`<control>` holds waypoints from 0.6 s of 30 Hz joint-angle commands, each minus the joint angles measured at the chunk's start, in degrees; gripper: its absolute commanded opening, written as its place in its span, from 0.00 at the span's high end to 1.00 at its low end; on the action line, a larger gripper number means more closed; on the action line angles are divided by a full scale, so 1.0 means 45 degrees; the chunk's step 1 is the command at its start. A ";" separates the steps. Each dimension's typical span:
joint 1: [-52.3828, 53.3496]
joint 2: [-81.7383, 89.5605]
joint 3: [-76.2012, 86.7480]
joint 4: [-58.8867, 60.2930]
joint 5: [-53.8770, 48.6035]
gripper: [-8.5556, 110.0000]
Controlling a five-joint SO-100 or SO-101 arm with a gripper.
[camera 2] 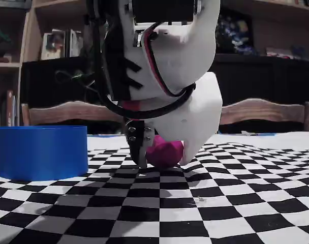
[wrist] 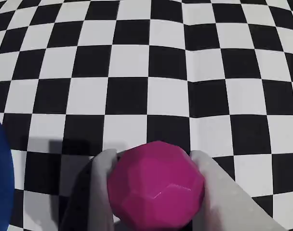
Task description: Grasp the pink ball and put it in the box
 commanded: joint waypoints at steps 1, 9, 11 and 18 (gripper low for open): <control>0.0000 0.1348 -0.0156 -0.0020 0.0137 0.93; 0.0000 0.2598 0.0645 -0.0020 0.0137 0.93; 0.0000 0.2930 0.0840 -0.0020 0.0137 0.93; 0.0020 0.4219 0.1797 -0.0020 0.0137 0.93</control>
